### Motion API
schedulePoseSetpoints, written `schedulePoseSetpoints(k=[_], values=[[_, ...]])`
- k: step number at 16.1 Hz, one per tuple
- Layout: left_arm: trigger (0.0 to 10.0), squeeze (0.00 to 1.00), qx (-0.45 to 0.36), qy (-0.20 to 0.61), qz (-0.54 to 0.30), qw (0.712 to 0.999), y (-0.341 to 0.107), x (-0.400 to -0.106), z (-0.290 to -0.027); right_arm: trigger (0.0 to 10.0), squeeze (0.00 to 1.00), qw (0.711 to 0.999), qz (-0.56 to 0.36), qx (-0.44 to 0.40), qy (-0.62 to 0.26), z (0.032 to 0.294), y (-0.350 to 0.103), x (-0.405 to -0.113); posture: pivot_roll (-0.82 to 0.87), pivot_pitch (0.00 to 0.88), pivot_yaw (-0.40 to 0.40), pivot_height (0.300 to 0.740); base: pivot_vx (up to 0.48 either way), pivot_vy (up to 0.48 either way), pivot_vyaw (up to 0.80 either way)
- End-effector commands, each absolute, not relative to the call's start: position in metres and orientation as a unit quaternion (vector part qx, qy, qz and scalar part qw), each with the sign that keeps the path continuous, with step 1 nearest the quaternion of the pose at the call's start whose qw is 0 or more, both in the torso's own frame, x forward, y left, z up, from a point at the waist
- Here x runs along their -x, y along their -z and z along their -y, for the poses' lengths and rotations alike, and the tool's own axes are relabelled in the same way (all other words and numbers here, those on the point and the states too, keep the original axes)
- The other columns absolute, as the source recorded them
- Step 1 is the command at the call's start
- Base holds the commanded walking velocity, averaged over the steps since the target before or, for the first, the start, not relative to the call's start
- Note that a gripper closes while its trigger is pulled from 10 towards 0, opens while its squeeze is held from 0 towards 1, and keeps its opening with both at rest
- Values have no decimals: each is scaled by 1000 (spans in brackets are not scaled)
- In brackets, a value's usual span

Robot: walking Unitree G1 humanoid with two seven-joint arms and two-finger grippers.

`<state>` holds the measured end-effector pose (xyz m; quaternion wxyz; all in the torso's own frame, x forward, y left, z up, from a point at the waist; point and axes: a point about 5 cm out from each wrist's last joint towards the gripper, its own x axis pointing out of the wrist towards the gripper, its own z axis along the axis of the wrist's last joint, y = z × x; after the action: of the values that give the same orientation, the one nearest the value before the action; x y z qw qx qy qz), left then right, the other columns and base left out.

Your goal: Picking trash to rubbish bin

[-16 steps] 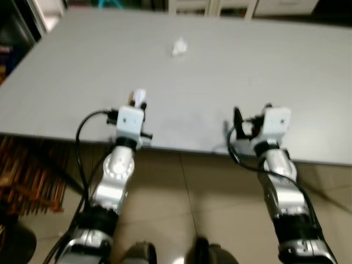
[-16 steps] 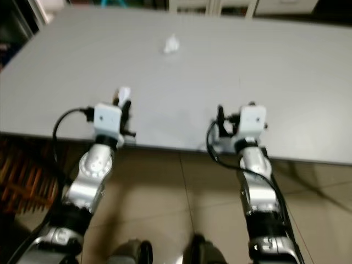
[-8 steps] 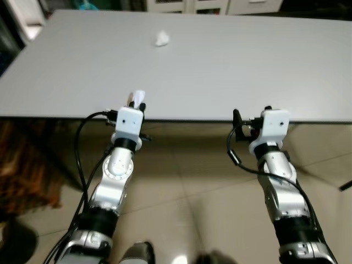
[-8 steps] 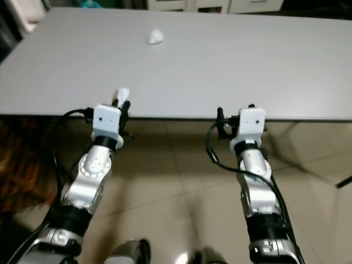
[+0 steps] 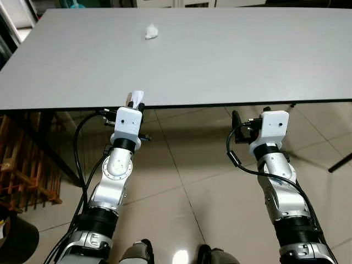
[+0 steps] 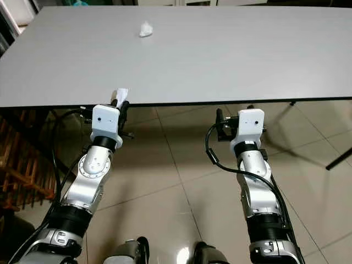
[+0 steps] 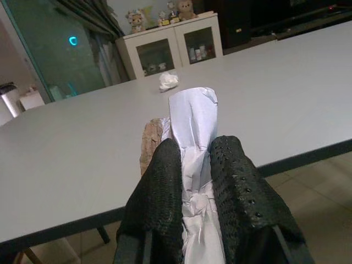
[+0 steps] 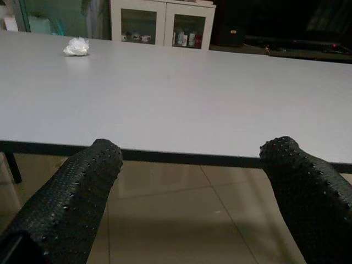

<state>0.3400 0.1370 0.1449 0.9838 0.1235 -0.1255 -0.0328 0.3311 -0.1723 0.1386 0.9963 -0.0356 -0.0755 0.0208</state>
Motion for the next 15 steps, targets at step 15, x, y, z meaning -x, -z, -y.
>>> schedulePoseSetpoints(k=[15], values=[[10000, 0, -122, 32, 121, 985, -144, -339, -137, 10000, 0, 996, 72, 37, -25, 170, -139, -329, 7, 167, 5, 740, -232, 0, 0]])
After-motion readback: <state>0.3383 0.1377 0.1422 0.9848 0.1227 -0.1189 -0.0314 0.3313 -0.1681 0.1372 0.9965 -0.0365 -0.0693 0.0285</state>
